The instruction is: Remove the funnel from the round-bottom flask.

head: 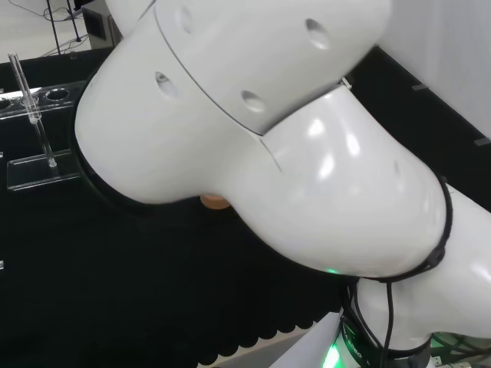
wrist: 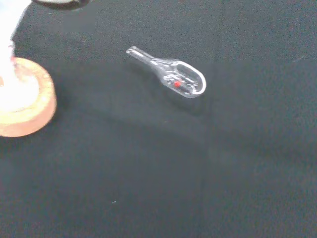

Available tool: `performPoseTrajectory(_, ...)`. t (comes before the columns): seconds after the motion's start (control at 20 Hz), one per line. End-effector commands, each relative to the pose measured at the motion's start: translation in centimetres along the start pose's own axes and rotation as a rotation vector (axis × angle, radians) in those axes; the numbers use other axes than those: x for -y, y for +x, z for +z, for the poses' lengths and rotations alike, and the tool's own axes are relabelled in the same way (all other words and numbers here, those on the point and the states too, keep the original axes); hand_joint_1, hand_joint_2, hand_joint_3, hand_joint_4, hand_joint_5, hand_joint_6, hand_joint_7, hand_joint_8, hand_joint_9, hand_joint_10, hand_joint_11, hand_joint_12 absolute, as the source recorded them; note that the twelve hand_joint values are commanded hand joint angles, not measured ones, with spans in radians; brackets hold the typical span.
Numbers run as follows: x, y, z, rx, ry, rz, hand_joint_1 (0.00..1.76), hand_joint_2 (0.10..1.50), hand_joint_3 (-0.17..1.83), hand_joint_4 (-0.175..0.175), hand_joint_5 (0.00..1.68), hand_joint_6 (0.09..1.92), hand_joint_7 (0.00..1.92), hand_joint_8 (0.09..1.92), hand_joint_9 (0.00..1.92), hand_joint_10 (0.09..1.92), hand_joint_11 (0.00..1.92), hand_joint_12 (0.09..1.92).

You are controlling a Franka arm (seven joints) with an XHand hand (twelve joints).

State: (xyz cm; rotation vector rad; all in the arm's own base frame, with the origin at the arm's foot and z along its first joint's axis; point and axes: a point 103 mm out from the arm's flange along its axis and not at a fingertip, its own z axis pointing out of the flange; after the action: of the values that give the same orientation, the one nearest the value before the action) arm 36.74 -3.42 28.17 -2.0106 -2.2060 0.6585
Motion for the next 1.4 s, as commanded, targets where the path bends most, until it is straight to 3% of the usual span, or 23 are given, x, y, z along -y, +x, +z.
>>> performPoseTrajectory(0.05,2.0,3.4,0.0,-0.036,0.067,-0.051,0.66,0.68,0.52,-0.065,0.3,0.09,0.23,0.68,0.55,0.61,0.38,1.35)
performPoseTrajectory(0.2,1.6,5.4,-0.1,-0.02,0.03,-0.08,0.64,0.67,0.52,-0.065,0.25,0.09,0.17,0.69,0.47,0.65,0.38,1.37)
performPoseTrajectory(0.75,-2.0,9.9,-0.8,0.063,0.116,-0.15,0.64,0.64,0.48,-0.073,0.09,0.09,0.0,0.61,0.22,0.74,0.3,1.43)
performPoseTrajectory(1.4,-4.5,10.6,0.0,0.117,0.218,-0.167,0.69,0.63,0.48,-0.073,0.07,0.09,0.0,0.57,0.23,0.76,0.3,1.44)
